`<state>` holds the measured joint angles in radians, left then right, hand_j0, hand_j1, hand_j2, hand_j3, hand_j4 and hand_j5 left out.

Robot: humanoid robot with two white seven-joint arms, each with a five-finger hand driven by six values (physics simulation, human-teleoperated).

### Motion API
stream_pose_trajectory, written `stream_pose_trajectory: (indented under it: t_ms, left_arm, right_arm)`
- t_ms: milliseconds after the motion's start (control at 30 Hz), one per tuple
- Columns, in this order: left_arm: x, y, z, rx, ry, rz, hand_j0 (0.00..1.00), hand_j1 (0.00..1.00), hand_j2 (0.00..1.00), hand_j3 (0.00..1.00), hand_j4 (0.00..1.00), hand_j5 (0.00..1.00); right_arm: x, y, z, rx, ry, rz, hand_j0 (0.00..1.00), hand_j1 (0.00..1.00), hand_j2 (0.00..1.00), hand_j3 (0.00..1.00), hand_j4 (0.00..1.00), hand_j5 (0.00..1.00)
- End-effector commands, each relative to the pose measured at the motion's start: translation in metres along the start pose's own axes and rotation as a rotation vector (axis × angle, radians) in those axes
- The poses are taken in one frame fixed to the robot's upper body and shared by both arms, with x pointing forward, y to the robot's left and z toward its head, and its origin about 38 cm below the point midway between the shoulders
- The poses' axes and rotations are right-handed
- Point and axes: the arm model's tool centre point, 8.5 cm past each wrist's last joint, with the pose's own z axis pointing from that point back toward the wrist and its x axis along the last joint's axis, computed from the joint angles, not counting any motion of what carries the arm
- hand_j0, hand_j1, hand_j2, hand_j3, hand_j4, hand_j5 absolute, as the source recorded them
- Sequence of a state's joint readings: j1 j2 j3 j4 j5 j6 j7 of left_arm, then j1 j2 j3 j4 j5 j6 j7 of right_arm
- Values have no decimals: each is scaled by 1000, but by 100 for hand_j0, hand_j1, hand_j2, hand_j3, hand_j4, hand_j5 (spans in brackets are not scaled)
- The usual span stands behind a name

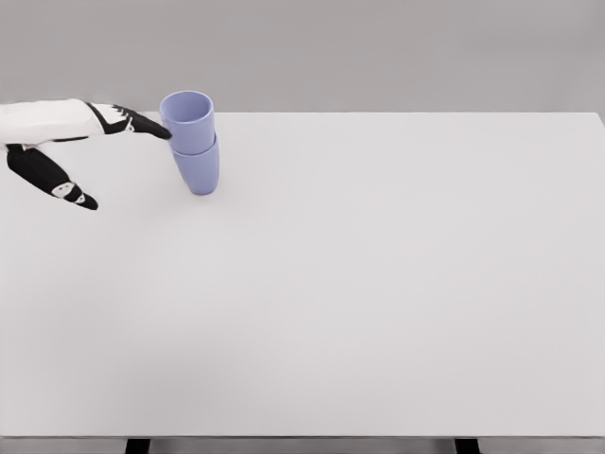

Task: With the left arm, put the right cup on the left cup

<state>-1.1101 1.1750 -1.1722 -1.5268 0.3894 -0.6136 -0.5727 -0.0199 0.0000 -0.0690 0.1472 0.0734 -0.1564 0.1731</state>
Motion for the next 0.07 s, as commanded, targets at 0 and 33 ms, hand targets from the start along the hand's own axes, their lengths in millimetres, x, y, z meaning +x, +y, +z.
stream_pose_trajectory:
  t_ms: [0, 33]
  left_arm:
    - [37, 25, 24, 52, -38, -76, 100, 100, 100, 100, 100, 100]
    - [37, 17, 22, 49, -48, -61, 100, 100, 100, 100, 100, 100]
  right_arm:
    - [0, 0, 0, 0, 0, 0, 100, 100, 100, 100, 100, 100]
    - [0, 0, 0, 0, 0, 0, 100, 100, 100, 100, 100, 100]
